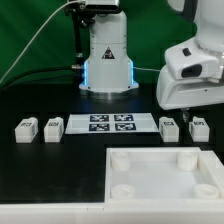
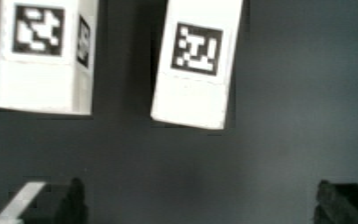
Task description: Assemble one leg
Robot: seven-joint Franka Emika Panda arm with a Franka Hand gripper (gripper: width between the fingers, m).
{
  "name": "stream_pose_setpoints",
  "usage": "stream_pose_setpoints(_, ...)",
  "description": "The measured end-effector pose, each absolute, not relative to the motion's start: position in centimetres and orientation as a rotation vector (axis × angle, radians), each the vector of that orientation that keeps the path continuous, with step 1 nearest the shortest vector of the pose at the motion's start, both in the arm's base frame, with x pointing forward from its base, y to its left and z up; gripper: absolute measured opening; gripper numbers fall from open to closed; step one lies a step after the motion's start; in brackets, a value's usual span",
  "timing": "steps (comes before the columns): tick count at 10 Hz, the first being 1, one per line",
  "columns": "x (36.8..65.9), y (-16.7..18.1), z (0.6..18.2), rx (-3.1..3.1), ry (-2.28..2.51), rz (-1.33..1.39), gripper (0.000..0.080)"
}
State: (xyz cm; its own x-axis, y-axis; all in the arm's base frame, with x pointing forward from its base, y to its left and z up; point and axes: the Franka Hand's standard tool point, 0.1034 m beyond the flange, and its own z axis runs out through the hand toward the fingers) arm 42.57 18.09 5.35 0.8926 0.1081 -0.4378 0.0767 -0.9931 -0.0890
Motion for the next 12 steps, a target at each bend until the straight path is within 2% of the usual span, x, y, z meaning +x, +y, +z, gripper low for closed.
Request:
stream_pose_setpoints(3,41.9,18.0,5.1,-2.864,-0.164,1.153,0.0649)
stream_pose_setpoints(4,41.7,18.3,4.1,-2.860,-0.106,1.203,0.0649)
stream_pose_setpoints(5,41.1,18.3,3.1,-2.865,-0.092,1.201,0.0649)
stream_pose_setpoints(8,40.0,18.5,1.8,-2.872,-0.095,1.186,0.0649)
stream_pose_setpoints(12,38.9,18.6,1.2,-2.868,-0.084,1.227,0.0649)
